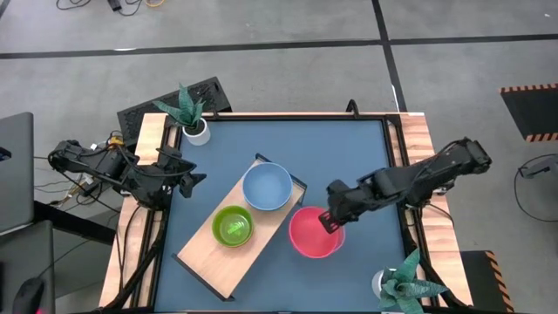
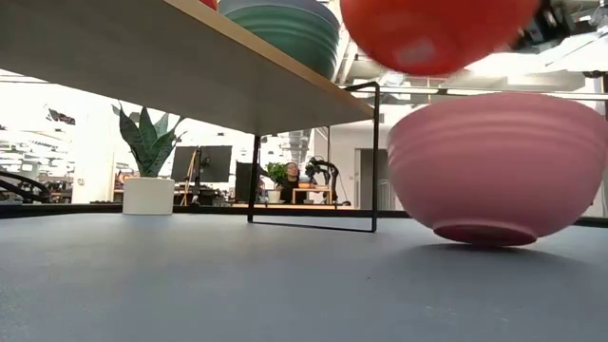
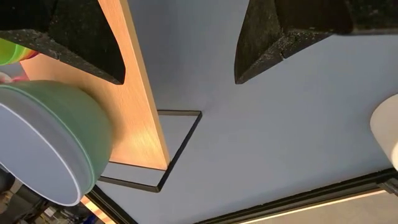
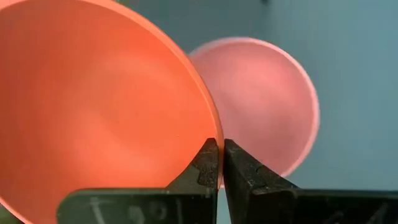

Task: Place and stack bowls onto a shelf
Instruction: Stack the orange bowl on top of the blue bowl on the shelf

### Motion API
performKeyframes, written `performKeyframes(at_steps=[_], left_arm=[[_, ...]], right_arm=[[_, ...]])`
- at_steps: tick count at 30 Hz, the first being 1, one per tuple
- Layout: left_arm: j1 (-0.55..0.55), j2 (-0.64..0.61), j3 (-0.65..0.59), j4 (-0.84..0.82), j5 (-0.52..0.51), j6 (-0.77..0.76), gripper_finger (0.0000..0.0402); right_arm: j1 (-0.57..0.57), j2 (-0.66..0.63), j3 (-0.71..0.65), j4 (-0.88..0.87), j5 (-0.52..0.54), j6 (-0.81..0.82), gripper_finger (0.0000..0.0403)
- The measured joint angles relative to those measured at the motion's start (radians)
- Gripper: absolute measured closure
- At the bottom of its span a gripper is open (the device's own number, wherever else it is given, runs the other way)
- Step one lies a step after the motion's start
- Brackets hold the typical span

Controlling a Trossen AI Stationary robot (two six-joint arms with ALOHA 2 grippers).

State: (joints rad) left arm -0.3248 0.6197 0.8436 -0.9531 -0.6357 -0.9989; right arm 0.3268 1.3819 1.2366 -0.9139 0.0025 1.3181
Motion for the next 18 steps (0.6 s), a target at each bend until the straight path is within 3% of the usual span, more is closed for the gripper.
performKeyframes(at_steps=[5,10,14,18], left_arm=[[0.000,0.000,0.000,0.000,0.000,0.000,0.0115],[0.000,0.000,0.000,0.000,0.000,0.000,0.0115],[0.000,0.000,0.000,0.000,0.000,-0.006,0.0115],[0.000,0.000,0.000,0.000,0.000,-0.007,0.0115]], right_arm=[[-0.020,-0.118,0.017,0.070,0.013,-0.040,0.0374],[-0.064,-0.176,0.111,0.127,0.137,-0.117,0.0374],[-0.150,-0.136,0.235,0.135,0.164,-0.264,0.0374],[-0.249,-0.033,0.372,0.076,0.114,-0.412,0.0374]])
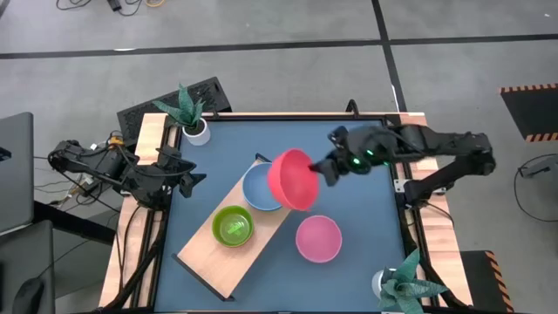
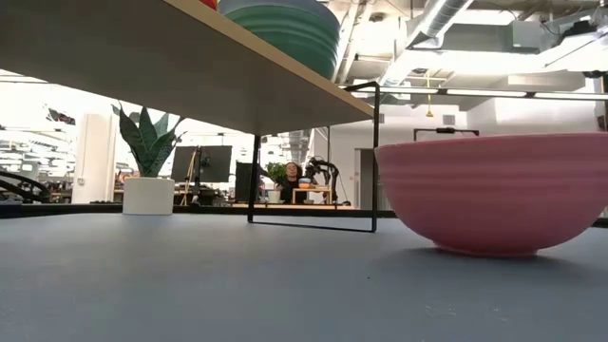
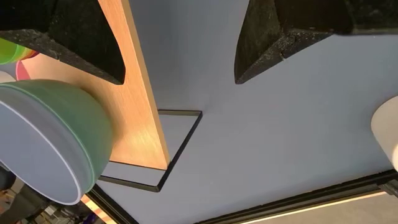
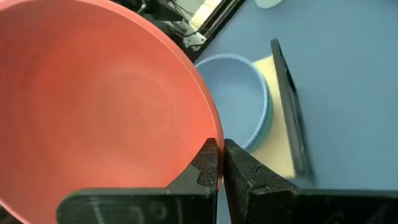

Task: Place and stack bowls onto a shelf
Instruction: Stack the orange bowl on top of the blue bowl on the shelf

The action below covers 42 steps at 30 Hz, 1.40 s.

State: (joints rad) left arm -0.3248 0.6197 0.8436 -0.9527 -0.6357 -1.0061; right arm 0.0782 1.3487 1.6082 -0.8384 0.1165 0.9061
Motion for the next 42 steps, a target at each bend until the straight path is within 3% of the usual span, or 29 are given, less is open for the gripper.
performKeyframes(at_steps=[9,19,30,42], left_arm=[[0.000,0.000,0.000,-0.003,0.000,-0.006,0.0115],[0.000,0.000,0.000,-0.002,0.000,-0.011,0.0115],[0.000,0.000,0.000,-0.003,-0.005,-0.009,0.0115],[0.000,0.000,0.000,-0.004,-0.005,-0.008,0.0115]], right_arm=[[-0.146,0.253,0.261,-0.181,-0.107,-0.209,0.0374],[-0.186,0.418,0.367,-0.269,-0.216,-0.279,0.0374],[-0.186,0.456,0.386,-0.318,-0.219,-0.287,0.0361],[-0.186,0.456,0.386,-0.313,-0.218,-0.349,0.0300]])
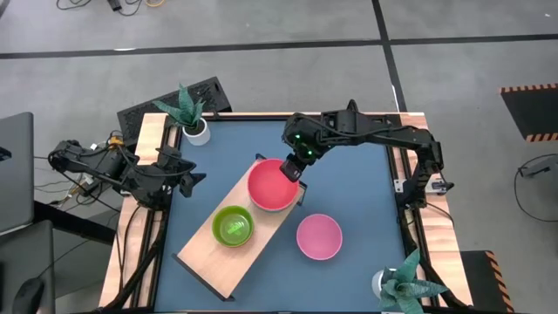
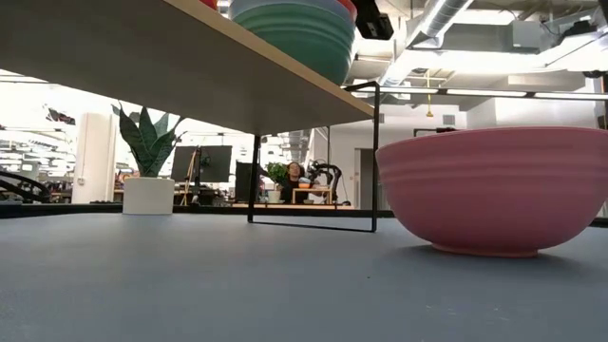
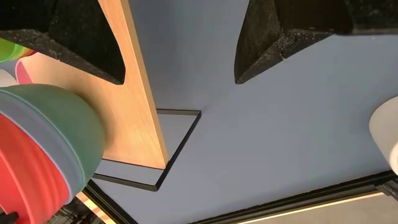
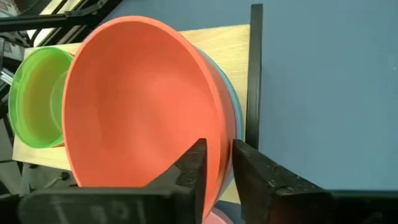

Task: Place and stack bowls onto a shelf
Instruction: Stack the orange bowl on top of the blue bowl on the shelf, then stack the pink bowl on top of the orange bowl on shelf

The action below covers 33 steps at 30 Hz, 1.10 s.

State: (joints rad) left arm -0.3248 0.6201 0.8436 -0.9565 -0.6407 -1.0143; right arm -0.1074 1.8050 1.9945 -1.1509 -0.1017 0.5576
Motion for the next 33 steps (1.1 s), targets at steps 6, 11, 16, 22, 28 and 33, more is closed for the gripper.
performKeyframes(at_steps=[6,11,16,22,28,33], left_arm=[[0.000,0.000,0.000,0.000,0.000,0.000,0.0115],[0.000,0.000,0.000,0.000,0.000,0.001,0.0115],[0.000,0.000,0.000,0.000,0.000,0.000,0.0115],[0.000,0.003,0.000,0.002,-0.004,-0.001,0.0115],[0.000,0.004,0.000,0.004,-0.005,-0.001,0.0115],[0.000,0.007,0.000,0.003,-0.005,-0.002,0.0115]], right_arm=[[-0.007,-0.009,0.000,0.012,0.000,-0.017,0.0239],[-0.025,-0.032,-0.001,0.041,0.039,0.026,0.0208],[-0.010,-0.074,0.000,0.183,0.227,0.043,0.0210],[0.085,-0.021,0.001,0.412,0.502,-0.115,0.0220],[0.140,0.047,0.000,0.422,0.649,-0.217,0.0225],[0.140,0.110,-0.003,0.385,0.647,-0.219,0.0226]])
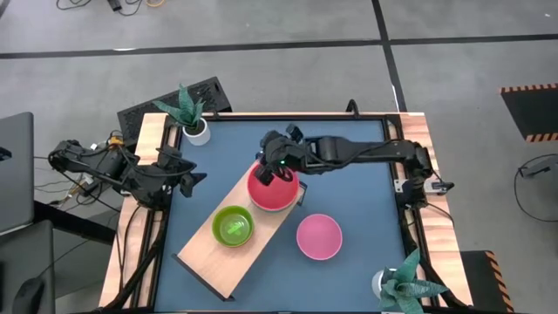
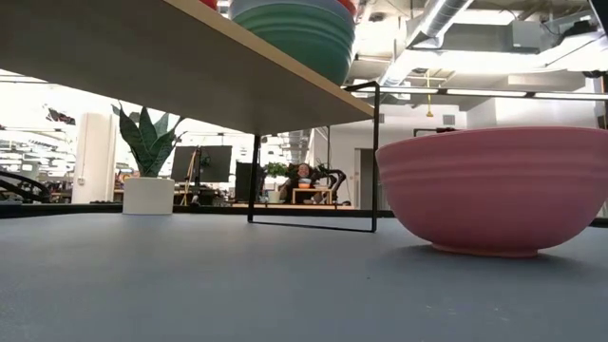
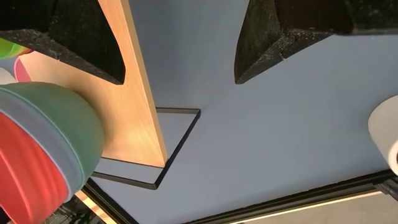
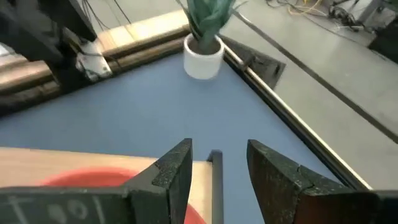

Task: Place and stack bowls onto a shelf
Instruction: Stack the pink bowl on top of the orange bowl on shelf

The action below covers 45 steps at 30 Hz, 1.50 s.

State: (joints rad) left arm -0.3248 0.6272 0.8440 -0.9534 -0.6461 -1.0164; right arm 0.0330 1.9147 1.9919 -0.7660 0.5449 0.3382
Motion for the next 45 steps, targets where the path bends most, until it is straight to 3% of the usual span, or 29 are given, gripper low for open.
performKeyframes(at_steps=[10,16,20,26,31,37,40,45], left_arm=[[0.000,0.002,0.000,-0.005,-0.002,-0.001,0.0115],[0.000,0.002,0.000,-0.006,0.010,-0.001,0.0115],[0.000,0.002,0.000,-0.007,0.013,-0.001,0.0115],[0.000,0.002,0.000,-0.008,-0.008,0.009,0.0115],[0.000,0.003,0.000,-0.008,-0.014,0.010,0.0115],[0.000,0.001,0.000,-0.010,-0.011,0.010,0.0115],[0.000,0.001,0.000,-0.016,-0.008,0.007,0.0115],[0.000,0.001,0.000,-0.021,0.000,0.001,0.0115]], right_arm=[[-0.004,0.012,0.001,-0.010,-0.021,0.001,0.0226],[0.008,-0.084,0.001,-0.055,-0.023,0.026,0.0226],[0.058,-0.193,0.004,-0.263,-0.028,0.194,0.0226],[0.136,-0.241,-0.005,-0.811,-0.025,0.647,0.0226],[0.203,-0.263,-0.214,-0.664,-0.111,0.714,0.0226],[0.233,-0.243,-0.476,-0.651,-0.273,0.827,0.0226],[0.260,-0.246,-0.559,-0.597,-0.370,0.841,0.0226],[0.287,-0.260,-0.632,-0.475,-0.437,0.840,0.0226]])
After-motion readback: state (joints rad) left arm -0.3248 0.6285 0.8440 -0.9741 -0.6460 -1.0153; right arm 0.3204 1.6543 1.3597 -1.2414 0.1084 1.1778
